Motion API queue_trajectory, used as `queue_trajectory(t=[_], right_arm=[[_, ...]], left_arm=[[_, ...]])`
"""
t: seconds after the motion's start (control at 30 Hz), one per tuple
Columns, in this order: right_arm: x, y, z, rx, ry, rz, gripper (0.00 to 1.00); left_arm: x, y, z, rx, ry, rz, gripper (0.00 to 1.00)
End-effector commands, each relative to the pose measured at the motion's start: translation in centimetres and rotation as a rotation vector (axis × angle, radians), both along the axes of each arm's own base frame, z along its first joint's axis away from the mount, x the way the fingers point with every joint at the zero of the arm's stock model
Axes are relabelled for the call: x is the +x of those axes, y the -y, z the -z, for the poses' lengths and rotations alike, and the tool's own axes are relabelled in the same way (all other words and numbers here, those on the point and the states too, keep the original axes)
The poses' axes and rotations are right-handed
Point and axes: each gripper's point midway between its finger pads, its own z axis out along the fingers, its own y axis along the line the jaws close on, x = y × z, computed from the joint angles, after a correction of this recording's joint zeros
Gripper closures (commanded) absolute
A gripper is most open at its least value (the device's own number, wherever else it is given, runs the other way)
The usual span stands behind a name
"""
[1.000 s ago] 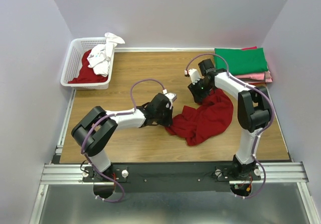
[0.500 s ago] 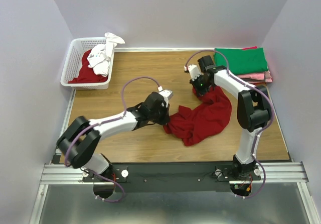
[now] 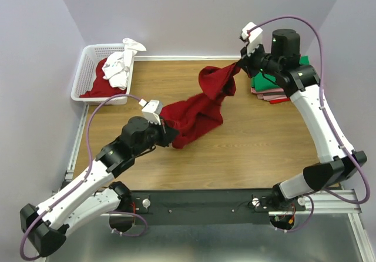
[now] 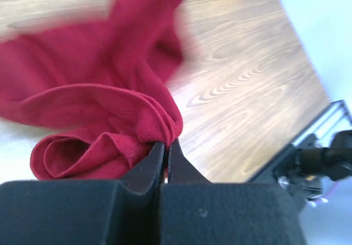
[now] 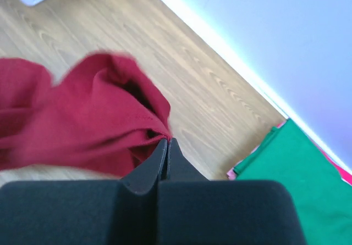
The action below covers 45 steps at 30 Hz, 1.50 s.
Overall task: Fold and stack the t-shirts
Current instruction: Flatten the tshirt out
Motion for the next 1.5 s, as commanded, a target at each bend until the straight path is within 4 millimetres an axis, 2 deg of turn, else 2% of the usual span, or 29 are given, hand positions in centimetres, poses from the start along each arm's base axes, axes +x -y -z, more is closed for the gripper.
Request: queue_trajectory(t=[0.0, 0.07, 0.1, 0.17, 0.2, 0.3, 0.37, 0.5, 0.63, 0.7, 0.73, 0.77, 0.83, 0.87, 0.9, 0.93, 1.0, 1.03, 1.07, 1.1, 1.13, 1.17, 1.23, 1.27, 1.3, 1.33, 1.37, 1.4, 1.47], right_arm=[[-0.2, 1.6, -1.1, 0.024, 0.011, 0.062, 1.00], [-0.2, 2.3, -0.5, 0.016, 0.008, 0.092, 1.00], [0.0, 2.8, 1.1, 0.002, -0.024, 0.116, 1.00], [0.0, 3.1, 2.3, 0.001, -0.033, 0.129, 1.00], [-0.1, 3.1, 3.6, 0.001, -0.064, 0.125, 1.00], [-0.7, 2.0, 4.9, 0.034, -0.107, 0.072, 0.99], [-1.2, 1.4, 4.7, 0.052, -0.108, 0.027, 1.00], [-2.0, 0.3, 2.6, 0.093, -0.077, -0.039, 1.00], [-1.8, 0.3, -1.5, 0.122, 0.012, -0.038, 1.00], [-1.5, 0.1, -4.4, 0.152, 0.065, -0.042, 1.00], [-0.7, -0.3, -4.3, 0.160, 0.057, -0.042, 1.00], [-0.1, -0.6, -5.7, 0.192, 0.070, -0.037, 0.99], [1.6, -0.9, -5.6, 0.211, 0.057, -0.009, 1.00], [5.7, -1.5, -2.4, 0.212, -0.004, 0.053, 1.00], [5.7, -1.5, -3.8, 0.234, 0.013, 0.057, 1.00], [9.0, -1.6, -0.2, 0.213, -0.044, 0.121, 1.00], [12.3, -2.0, 2.4, 0.227, -0.092, 0.198, 0.96], [14.2, -1.7, 2.0, 0.224, -0.059, 0.263, 0.81], [16.4, -2.3, 6.3, 0.186, -0.110, 0.303, 0.71], [17.4, -2.2, 7.7, 0.152, -0.106, 0.342, 0.60], [18.1, -1.5, 9.1, 0.109, -0.101, 0.400, 0.41], [18.4, -1.3, 11.4, 0.080, -0.132, 0.424, 0.37], [17.8, 0.1, 13.0, 0.030, -0.150, 0.469, 0.34], [16.8, 1.0, 15.2, -0.009, -0.195, 0.468, 0.32], [15.3, 0.8, 13.7, 0.015, -0.195, 0.419, 0.31], [13.2, 0.8, 15.9, -0.006, -0.259, 0.368, 0.30], [11.4, 0.7, 16.9, -0.018, -0.295, 0.313, 0.27], [8.7, -0.3, 14.1, 0.006, -0.257, 0.186, 0.20], [4.7, -0.6, 15.0, -0.004, -0.285, 0.073, 0.15]], left_arm=[[-3.1, -0.5, 1.4, -0.057, -0.121, 0.035, 1.00], [-4.4, -0.3, 1.5, -0.101, -0.144, 0.077, 1.00], [-5.2, 0.0, 1.5, -0.115, -0.163, 0.115, 1.00], [-6.0, 0.0, 1.1, -0.136, -0.172, 0.136, 1.00], [-6.2, -0.1, 0.8, -0.140, -0.170, 0.137, 1.00], [-6.4, -0.9, -0.6, -0.150, -0.145, 0.116, 1.00], [-6.7, -1.2, -1.5, -0.154, -0.131, 0.116, 1.00], [-7.8, -0.6, -1.9, -0.177, -0.132, 0.184, 1.00], [-9.9, 0.4, -2.8, -0.234, -0.111, 0.327, 1.00], [-11.0, 0.5, -3.1, -0.249, -0.113, 0.383, 1.00], [-11.3, 0.3, -3.2, -0.253, -0.109, 0.388, 1.00], [-11.5, 0.3, -3.3, -0.253, -0.113, 0.397, 1.00], [-11.6, 0.0, -2.7, -0.227, -0.138, 0.384, 1.00], [-11.4, -0.3, -2.2, -0.206, -0.151, 0.357, 1.00], [-11.2, -0.4, -2.2, -0.203, -0.148, 0.349, 1.00], [-11.0, -0.5, -1.4, -0.189, -0.168, 0.328, 1.00], [-10.8, -0.5, -0.2, -0.189, -0.197, 0.308, 1.00], [-10.5, -0.2, 0.1, -0.207, -0.196, 0.301, 1.00], [-10.2, -0.2, 2.1, -0.193, -0.239, 0.271, 1.00], [-10.2, -0.1, 3.0, -0.205, -0.280, 0.252, 1.00], [-10.0, 0.1, 4.4, -0.205, -0.302, 0.246, 1.00], [-9.8, 0.1, 5.0, -0.204, -0.316, 0.228, 1.00], [-9.4, 0.0, 6.2, -0.196, -0.342, 0.191, 1.00], [-9.3, -0.2, 6.8, -0.184, -0.349, 0.176, 1.00], [-9.3, -0.2, 7.1, -0.177, -0.357, 0.172, 1.00], [-9.2, -0.2, 7.3, -0.173, -0.356, 0.172, 1.00], [-9.2, -0.2, 7.3, -0.170, -0.355, 0.176, 1.00], [-9.2, 0.0, 7.3, -0.161, -0.354, 0.189, 0.86], [-9.0, 0.2, 6.7, -0.153, -0.340, 0.201, 0.67]])
